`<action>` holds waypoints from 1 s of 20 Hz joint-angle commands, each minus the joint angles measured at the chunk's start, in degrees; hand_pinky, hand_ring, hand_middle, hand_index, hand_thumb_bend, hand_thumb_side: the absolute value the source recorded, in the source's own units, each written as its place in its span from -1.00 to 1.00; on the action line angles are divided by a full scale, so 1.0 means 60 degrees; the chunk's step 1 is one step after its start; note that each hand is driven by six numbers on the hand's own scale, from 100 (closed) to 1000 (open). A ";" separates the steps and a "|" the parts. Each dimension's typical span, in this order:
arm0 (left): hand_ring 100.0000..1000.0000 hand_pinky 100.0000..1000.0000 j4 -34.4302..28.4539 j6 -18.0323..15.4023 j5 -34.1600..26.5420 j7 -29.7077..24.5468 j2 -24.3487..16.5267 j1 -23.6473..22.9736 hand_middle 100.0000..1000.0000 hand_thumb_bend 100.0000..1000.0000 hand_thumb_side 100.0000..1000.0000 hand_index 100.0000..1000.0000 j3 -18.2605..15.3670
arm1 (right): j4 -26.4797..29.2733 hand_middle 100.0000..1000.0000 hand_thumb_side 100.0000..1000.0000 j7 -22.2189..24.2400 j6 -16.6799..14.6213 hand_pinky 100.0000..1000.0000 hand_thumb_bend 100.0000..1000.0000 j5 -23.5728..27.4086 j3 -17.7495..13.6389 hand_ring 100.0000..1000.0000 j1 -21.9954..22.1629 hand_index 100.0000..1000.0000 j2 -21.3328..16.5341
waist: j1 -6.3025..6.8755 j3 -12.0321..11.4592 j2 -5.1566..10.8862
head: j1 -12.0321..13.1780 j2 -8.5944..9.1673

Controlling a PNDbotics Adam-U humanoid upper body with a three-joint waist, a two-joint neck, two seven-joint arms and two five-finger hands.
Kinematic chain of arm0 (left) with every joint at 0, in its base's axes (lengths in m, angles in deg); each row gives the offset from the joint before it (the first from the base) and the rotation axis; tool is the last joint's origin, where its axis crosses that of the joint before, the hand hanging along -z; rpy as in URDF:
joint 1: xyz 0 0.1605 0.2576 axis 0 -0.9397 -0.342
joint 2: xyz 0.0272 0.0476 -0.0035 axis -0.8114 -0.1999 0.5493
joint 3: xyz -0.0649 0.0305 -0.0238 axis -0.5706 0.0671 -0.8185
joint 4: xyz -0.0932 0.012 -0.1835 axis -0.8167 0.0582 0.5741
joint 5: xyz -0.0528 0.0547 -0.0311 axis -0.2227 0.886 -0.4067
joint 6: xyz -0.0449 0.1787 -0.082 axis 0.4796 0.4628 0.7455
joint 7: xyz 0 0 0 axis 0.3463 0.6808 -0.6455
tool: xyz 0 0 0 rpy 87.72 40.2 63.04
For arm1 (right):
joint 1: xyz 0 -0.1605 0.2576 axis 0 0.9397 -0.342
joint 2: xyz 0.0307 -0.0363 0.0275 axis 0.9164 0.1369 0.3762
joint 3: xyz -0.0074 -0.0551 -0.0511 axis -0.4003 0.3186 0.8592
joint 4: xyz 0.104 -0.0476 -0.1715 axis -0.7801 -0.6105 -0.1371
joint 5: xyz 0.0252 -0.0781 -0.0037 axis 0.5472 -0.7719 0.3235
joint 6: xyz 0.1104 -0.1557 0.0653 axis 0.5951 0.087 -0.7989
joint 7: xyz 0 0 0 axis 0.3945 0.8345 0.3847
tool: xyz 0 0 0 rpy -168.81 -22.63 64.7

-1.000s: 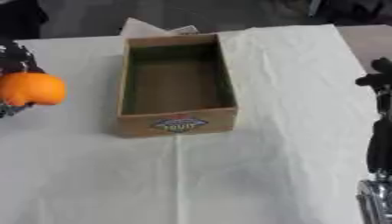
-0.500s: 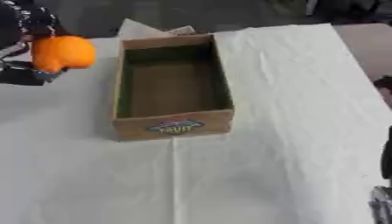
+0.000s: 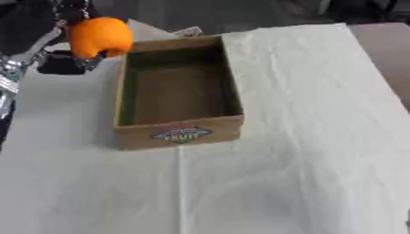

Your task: Pick up objects on the table and place them in the box.

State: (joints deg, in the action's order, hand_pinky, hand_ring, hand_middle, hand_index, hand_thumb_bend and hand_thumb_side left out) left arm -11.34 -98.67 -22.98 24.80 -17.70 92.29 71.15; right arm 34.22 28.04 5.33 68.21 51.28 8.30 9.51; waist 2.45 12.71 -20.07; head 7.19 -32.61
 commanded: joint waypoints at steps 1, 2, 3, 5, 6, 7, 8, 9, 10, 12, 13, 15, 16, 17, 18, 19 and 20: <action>0.00 -0.50 0.0131 -0.0100 -0.0705 -0.0371 -0.0083 0.0345 -0.22 -1.00 -0.31 0.23 -0.0179 | 0.0192 -0.04 0.65 -0.0299 0.0091 0.76 -1.00 0.0192 0.0062 0.94 -0.0198 0.45 -0.0028 | 0.0000 0.0179 0.0157 | 0.0298 0.0132; 0.00 -0.52 0.0185 -0.0124 -0.0873 -0.0532 -0.0065 0.0382 -0.23 -1.00 -0.31 0.22 -0.0216 | 0.0192 -0.04 0.65 -0.0330 0.0101 0.76 -1.00 0.0222 0.0086 0.94 -0.0260 0.45 -0.0017 | 0.0014 0.0296 0.0140 | 0.0402 0.0157; 0.00 -0.52 0.0236 -0.0151 -0.1032 -0.0689 -0.0055 0.0408 -0.23 -1.00 -0.30 0.22 -0.0253 | 0.0192 -0.03 0.64 -0.0355 0.0103 0.76 -1.00 0.0250 0.0103 0.94 -0.0307 0.45 -0.0012 | 0.0023 0.0379 0.0128 | 0.0474 0.0173; 0.00 -0.54 0.0418 -0.0190 -0.1296 -0.1049 -0.0020 0.0448 -0.24 -1.00 -0.27 0.21 -0.0350 | 0.0192 -0.03 0.65 -0.0441 0.0058 0.76 -1.00 0.0342 0.0135 0.94 -0.0432 0.45 0.0003 | 0.0034 0.0596 0.0093 | 0.0665 0.0215; 0.00 -0.54 0.0541 -0.0218 -0.1389 -0.1247 0.0010 0.0469 -0.24 -1.00 -0.26 0.21 -0.0402 | 0.0192 -0.03 0.65 -0.0448 0.0026 0.76 -1.00 0.0385 0.0171 0.93 -0.0500 0.45 0.0009 | 0.0038 0.0698 0.0073 | 0.0765 0.0233; 0.00 -0.54 0.0663 -0.0263 -0.1451 -0.1439 0.0033 0.0487 -0.24 -1.00 -0.25 0.21 -0.0453 | 0.0192 -0.03 0.64 -0.0430 -0.0016 0.76 -1.00 0.0405 0.0203 0.92 -0.0562 0.44 0.0009 | 0.0042 0.0778 0.0057 | 0.0849 0.0251; 0.00 -0.54 0.0780 -0.0322 -0.1471 -0.1620 0.0046 0.0488 -0.24 -1.00 -0.24 0.21 -0.0500 | 0.0192 -0.03 0.64 -0.0398 -0.0066 0.75 -1.00 0.0417 0.0238 0.92 -0.0621 0.44 0.0007 | 0.0047 0.0842 0.0043 | 0.0924 0.0274; 0.00 -0.54 0.0872 -0.0376 -0.1470 -0.1769 0.0055 0.0489 -0.24 -1.00 -0.24 0.21 -0.0546 | 0.0192 -0.03 0.64 -0.0366 -0.0105 0.75 -1.00 0.0434 0.0267 0.92 -0.0655 0.44 0.0008 | 0.0049 0.0880 0.0035 | 0.0969 0.0290; 0.00 -0.54 0.0975 -0.0433 -0.1442 -0.1919 0.0074 0.0479 -0.24 -1.00 -0.22 0.21 -0.0567 | 0.0192 -0.03 0.65 -0.0311 -0.0127 0.76 -1.00 0.0457 0.0312 0.92 -0.0683 0.44 0.0015 | 0.0046 0.0908 0.0023 | 0.1001 0.0298; 0.02 -0.52 0.1126 -0.0583 -0.1361 -0.2175 0.0118 0.0460 -0.23 -1.00 -0.20 0.22 -0.0571 | 0.0192 -0.04 0.65 -0.0200 -0.0134 0.76 -1.00 0.0508 0.0379 0.92 -0.0732 0.44 0.0035 | 0.0045 0.0928 0.0008 | 0.1038 0.0296; 0.02 -0.52 0.1150 -0.0656 -0.1299 -0.2274 0.0137 0.0437 -0.23 -1.00 -0.20 0.22 -0.0559 | 0.0192 -0.04 0.65 -0.0156 -0.0134 0.76 -1.00 0.0529 0.0396 0.92 -0.0748 0.44 0.0036 | 0.0045 0.0923 0.0005 | 0.1039 0.0292; 0.04 -0.48 0.1176 -0.0808 -0.1058 -0.2490 0.0155 0.0360 -0.18 -1.00 -0.15 0.26 -0.0473 | 0.0192 -0.04 0.64 -0.0082 -0.0142 0.75 -1.00 0.0546 0.0409 0.91 -0.0746 0.44 0.0025 | 0.0035 0.0870 0.0008 | 0.0997 0.0275; 0.04 -0.46 0.1164 -0.0851 -0.0885 -0.2602 0.0179 0.0334 -0.19 -1.00 -0.12 0.26 -0.0405 | 0.0192 -0.04 0.64 -0.0058 -0.0145 0.75 -1.00 0.0554 0.0410 0.91 -0.0742 0.44 0.0024 | 0.0029 0.0848 0.0010 | 0.0970 0.0272; 0.04 -0.46 0.1134 -0.0871 -0.0717 -0.2701 0.0210 0.0324 -0.19 -1.00 -0.11 0.27 -0.0327 | 0.0192 -0.04 0.64 -0.0037 -0.0142 0.75 -1.00 0.0564 0.0415 0.91 -0.0742 0.44 0.0025 | 0.0027 0.0838 0.0013 | 0.0952 0.0264; 0.08 -0.39 0.1088 -0.0882 -0.0540 -0.2806 0.0229 0.0324 -0.16 -1.00 -0.01 0.32 -0.0215 | 0.0192 -0.04 0.64 -0.0016 -0.0140 0.75 -1.00 0.0577 0.0424 0.91 -0.0744 0.44 0.0025 | 0.0029 0.0848 0.0019 | 0.0944 0.0257; 0.09 -0.39 0.1035 -0.0887 -0.0346 -0.2920 0.0248 0.0328 -0.16 -1.00 0.00 0.33 -0.0101 | 0.0192 -0.04 0.64 0.0004 -0.0138 0.75 -1.00 0.0592 0.0434 0.91 -0.0747 0.44 0.0027 | 0.0029 0.0862 0.0025 | 0.0940 0.0257; 0.11 -0.36 0.1001 -0.0889 -0.0176 -0.3032 0.0261 0.0330 -0.13 -1.00 0.04 0.39 0.0013 | 0.0192 -0.04 0.64 0.0018 -0.0135 0.75 -1.00 0.0609 0.0444 0.91 -0.0746 0.44 0.0030 | 0.0028 0.0882 0.0033 | 0.0940 0.0260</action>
State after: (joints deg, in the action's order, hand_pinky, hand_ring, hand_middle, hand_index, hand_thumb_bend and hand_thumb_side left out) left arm -4.04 -103.90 -25.18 7.41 -15.59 93.23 70.65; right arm 34.22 27.87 4.57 71.44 53.89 4.41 10.05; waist 2.90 18.00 -21.15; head 12.92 -31.56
